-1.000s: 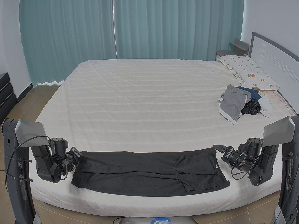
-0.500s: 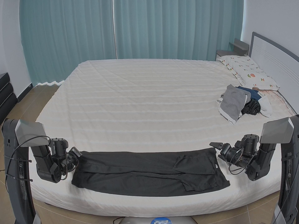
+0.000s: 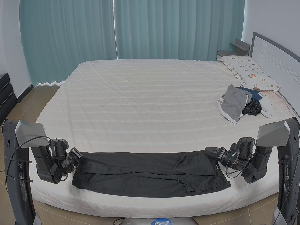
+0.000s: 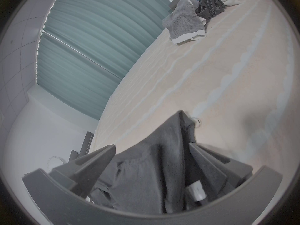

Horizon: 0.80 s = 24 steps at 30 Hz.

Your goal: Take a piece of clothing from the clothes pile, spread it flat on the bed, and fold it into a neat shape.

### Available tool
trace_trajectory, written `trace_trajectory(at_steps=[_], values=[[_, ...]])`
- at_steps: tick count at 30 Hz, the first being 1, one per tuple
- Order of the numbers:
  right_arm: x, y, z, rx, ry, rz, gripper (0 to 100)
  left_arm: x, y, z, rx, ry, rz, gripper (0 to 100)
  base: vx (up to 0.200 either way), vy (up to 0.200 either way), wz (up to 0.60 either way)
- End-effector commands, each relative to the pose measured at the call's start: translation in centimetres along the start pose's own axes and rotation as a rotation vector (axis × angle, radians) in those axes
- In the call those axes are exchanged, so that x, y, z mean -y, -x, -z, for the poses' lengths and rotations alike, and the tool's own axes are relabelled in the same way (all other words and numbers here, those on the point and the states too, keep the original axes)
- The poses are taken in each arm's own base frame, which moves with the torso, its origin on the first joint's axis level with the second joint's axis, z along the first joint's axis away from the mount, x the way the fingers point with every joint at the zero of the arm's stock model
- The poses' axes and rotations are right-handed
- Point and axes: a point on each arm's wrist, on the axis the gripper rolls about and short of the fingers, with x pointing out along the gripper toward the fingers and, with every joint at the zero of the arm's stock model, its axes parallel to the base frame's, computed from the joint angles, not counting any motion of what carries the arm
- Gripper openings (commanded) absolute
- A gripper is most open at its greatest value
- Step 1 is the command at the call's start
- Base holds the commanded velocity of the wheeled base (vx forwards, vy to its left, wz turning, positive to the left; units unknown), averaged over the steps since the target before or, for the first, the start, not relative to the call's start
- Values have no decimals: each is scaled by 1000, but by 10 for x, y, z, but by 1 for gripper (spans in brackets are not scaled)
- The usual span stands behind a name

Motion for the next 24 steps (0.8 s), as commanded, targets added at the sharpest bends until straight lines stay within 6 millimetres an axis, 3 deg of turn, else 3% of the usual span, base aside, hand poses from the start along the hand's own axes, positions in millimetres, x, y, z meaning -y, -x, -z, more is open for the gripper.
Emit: trace_trajectory(at_steps=[1, 24], values=[[5, -13, -2, 22, 7, 0, 0, 0, 0, 0, 0, 1, -1, 0, 0, 0, 0], [14, -3, -12, 109, -30, 23, 0, -1, 0, 1, 1, -11, -5, 0, 0, 0, 0]])
